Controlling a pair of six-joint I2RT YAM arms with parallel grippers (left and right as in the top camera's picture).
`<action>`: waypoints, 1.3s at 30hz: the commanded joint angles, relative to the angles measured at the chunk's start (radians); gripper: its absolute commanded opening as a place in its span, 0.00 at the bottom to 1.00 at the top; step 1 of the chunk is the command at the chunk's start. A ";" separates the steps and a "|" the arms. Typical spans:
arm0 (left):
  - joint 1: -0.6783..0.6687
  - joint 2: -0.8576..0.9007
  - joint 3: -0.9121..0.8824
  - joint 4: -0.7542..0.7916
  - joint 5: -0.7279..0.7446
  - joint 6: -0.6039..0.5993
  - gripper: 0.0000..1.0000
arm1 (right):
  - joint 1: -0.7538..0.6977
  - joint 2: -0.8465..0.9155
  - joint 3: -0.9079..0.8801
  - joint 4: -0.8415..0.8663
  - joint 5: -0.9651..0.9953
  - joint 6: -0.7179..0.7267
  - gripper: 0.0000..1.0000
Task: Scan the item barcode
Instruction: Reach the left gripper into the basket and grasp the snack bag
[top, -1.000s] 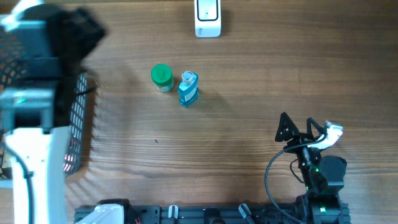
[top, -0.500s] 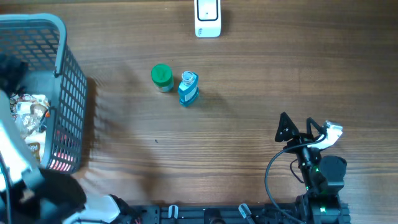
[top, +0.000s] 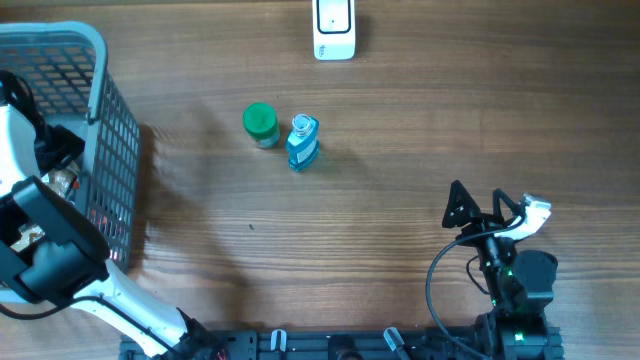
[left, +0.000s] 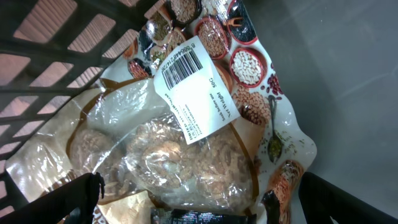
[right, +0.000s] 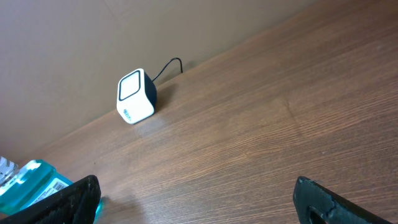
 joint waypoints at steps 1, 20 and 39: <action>-0.008 0.016 -0.004 0.005 -0.031 0.024 1.00 | 0.004 0.001 -0.001 0.006 0.017 0.003 1.00; -0.024 0.016 -0.157 0.089 -0.106 0.012 1.00 | 0.004 0.001 -0.001 0.013 0.017 0.003 1.00; -0.004 0.012 -0.145 0.099 -0.137 -0.006 0.04 | 0.004 0.001 -0.001 0.012 0.025 0.003 1.00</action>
